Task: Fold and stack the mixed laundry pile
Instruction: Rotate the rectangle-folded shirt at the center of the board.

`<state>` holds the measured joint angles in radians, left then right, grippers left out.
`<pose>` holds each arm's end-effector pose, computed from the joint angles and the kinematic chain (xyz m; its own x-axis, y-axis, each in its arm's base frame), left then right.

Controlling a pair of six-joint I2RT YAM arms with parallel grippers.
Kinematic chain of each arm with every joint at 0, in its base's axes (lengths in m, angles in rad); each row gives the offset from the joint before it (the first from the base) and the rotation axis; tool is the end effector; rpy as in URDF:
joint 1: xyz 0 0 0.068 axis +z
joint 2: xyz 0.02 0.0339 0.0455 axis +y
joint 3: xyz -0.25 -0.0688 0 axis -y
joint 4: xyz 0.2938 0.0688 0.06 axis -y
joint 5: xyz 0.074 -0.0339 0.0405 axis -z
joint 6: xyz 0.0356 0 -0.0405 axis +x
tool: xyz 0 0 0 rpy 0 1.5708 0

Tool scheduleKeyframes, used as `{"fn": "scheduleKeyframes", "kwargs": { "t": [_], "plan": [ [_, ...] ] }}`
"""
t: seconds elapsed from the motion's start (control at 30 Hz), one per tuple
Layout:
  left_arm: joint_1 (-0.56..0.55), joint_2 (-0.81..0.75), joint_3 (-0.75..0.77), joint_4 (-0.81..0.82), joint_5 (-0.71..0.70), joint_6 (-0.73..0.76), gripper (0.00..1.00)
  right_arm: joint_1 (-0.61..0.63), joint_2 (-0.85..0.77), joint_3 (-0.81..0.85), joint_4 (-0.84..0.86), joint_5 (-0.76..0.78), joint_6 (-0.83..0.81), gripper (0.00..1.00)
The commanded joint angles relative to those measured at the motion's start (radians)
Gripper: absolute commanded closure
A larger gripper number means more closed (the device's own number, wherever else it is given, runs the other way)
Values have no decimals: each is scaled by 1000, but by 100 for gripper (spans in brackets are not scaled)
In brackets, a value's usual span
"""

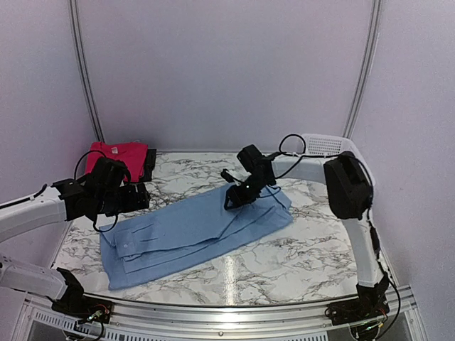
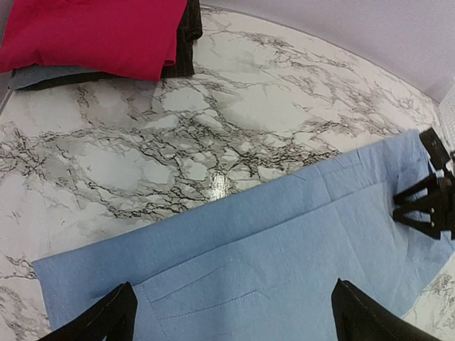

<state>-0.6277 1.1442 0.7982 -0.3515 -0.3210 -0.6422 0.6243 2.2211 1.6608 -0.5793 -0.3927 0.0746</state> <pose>0.2461 -0.1647 0.2287 -0.6329 -0.2430 -0.7351 -0.0219 0.9547 -0.2968 0.3951 0.3014 0.1101 -0.7850 -0.4806 -0.3909 -0.6130 0.6939 0.3778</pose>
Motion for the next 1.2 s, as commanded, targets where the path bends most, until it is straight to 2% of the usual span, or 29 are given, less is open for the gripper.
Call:
{"fn": "scheduleKeyframes", "kwargs": {
  "t": [0.0, 0.03, 0.07, 0.1, 0.17, 0.3, 0.47, 0.57, 0.73, 0.8, 1.0, 1.17],
  "plan": [
    [41, 5, -15, -67, 89, 44, 1, -25, 295, 561, -301, 227, -99, 52],
    [42, 22, -6, -79, 97, 62, 1, -28, 341, 707, -346, 229, -95, 52],
    [42, 43, 4, -90, 102, 80, 1, -32, 343, 784, -356, 214, -85, 51],
    [42, 64, 14, -100, 102, 95, 1, -36, 310, 785, -337, 192, -59, 51],
    [42, 107, 33, -111, 96, 117, 1, -33, 183, 637, -260, 164, -37, 50],
    [42, 181, 82, -112, 104, 166, 1, -20, -84, 223, -79, 106, 29, 49],
    [41, 287, 142, -124, 124, 276, 3, 11, -195, -53, 13, 77, 102, 51],
    [34, 354, 173, -152, 132, 367, 16, 13, -172, -107, 44, 60, 139, 56],
    [26, 448, 217, -201, 107, 435, 48, -11, -85, -104, 78, 67, 163, 60],
    [20, 480, 225, -201, 115, 447, 56, -28, -37, -78, 67, 67, 161, 63],
    [-70, 623, 241, -236, 131, 460, 77, -87, 62, -23, 60, 103, 130, 65],
    [-228, 725, 296, -257, 214, 383, 80, -139, 150, 100, 21, 128, 85, 66]
  ]
}}
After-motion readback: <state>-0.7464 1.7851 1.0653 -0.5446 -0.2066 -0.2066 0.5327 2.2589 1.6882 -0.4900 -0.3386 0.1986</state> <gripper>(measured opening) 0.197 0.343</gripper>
